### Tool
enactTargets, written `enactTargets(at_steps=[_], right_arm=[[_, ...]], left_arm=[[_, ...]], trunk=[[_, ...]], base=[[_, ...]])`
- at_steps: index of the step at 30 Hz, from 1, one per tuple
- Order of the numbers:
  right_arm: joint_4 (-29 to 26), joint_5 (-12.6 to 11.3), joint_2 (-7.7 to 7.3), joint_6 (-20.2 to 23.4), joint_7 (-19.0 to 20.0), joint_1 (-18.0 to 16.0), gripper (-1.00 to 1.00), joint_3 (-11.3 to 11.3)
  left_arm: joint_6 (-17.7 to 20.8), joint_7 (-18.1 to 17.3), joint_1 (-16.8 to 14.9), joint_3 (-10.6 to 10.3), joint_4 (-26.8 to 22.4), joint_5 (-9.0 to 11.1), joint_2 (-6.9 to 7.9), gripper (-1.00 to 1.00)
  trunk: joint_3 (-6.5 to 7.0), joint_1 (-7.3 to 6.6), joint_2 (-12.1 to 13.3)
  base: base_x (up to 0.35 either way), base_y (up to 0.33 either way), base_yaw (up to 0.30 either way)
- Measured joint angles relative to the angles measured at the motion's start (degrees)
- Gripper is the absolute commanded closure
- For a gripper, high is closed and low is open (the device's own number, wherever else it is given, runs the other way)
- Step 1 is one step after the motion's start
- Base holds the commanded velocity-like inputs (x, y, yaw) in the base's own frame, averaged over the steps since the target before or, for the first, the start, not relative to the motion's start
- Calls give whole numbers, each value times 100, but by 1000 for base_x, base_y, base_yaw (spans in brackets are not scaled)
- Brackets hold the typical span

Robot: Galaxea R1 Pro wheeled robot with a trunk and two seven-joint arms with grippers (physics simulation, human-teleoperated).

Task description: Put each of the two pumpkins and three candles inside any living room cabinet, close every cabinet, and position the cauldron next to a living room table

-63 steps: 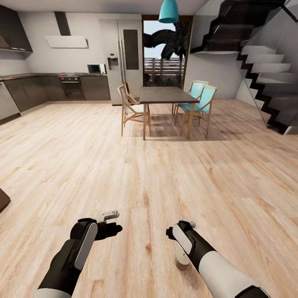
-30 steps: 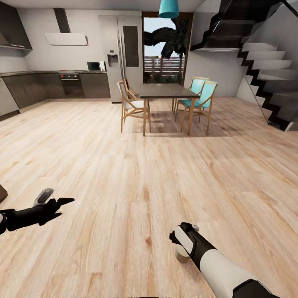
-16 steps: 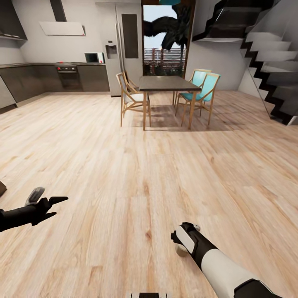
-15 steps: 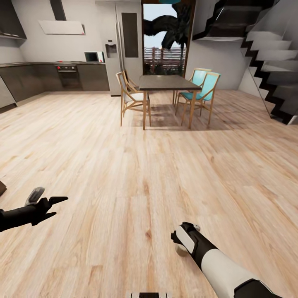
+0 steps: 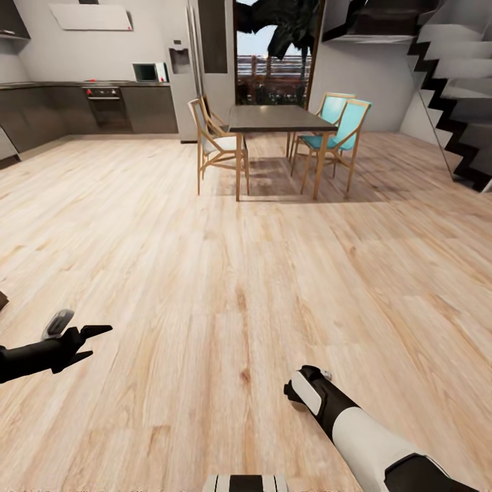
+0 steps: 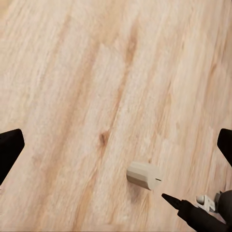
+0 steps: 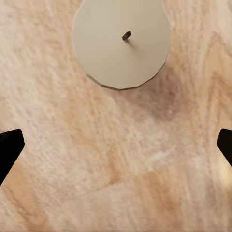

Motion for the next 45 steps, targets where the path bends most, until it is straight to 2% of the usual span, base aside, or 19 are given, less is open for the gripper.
enactTargets(at_steps=[11, 19, 39, 45], right_arm=[[4, 1, 7, -10, 2, -1, -100, 0], [4, 9, 7, -10, 2, -1, -100, 0], [4, 18, 16, -19, 3, -1, -100, 0], [4, 18, 16, -18, 6, -1, -100, 0]], left_arm=[[0, -2, 18, 3, 0, 2, 1, -100], [0, -1, 27, 3, -6, 9, 0, -100], [0, -9, 105, 3, -7, 10, 0, -100], [0, -9, 105, 3, -2, 11, 0, -100]], trunk=[[-244, 28, -15], [-244, 28, -15], [-244, 28, -15], [-244, 28, -15]], base=[[0, 0, 0], [9, 0, 0], [165, 0, 0], [118, -132, 0]])
